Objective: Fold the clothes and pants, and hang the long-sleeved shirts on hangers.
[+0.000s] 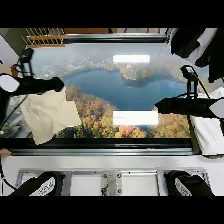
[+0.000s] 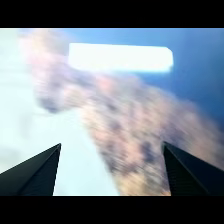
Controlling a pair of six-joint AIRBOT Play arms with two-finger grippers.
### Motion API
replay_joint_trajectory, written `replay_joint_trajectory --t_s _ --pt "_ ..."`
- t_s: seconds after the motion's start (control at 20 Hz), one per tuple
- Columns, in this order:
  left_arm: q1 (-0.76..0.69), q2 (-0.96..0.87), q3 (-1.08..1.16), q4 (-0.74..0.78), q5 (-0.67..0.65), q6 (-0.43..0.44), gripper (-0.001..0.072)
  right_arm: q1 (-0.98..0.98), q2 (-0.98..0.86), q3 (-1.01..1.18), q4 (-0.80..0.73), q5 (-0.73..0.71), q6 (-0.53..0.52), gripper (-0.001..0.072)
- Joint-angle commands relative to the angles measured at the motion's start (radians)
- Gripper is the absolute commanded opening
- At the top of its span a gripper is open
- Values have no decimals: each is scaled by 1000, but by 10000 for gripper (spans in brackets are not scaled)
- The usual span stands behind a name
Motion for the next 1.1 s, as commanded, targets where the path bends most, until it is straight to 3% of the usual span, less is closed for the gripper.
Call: replay_joint_trajectory --t_s 0.0,0.3,0.6,0.85,0.9,0.95,1.0,1.05 --pt "241 -31 15 63 85 1 719 1 0 0 0 0 0 15" --pt "507 -277 14 -113 79 2 719 1 -1 0 0 0 0 15" --pt "472 -504 15 -120 105 4 719 1 -1 0 0 0 0 15" --pt "378 -544 15 -119 165 4 699 1 -1 0 0 0 0 15" --pt "360 -544 15 -119 168 2 514 1 -1 0 0 0 0 15" --pt "344 -544 15 -120 164 2 206 1 -1 0 0 0 0 15" --pt "329 -538 16 -122 153 1 7 1 -1 0 0 0 0 15" --pt "312 -522 17 -125 149 0 6 1 -1 0 0 0 0 15"
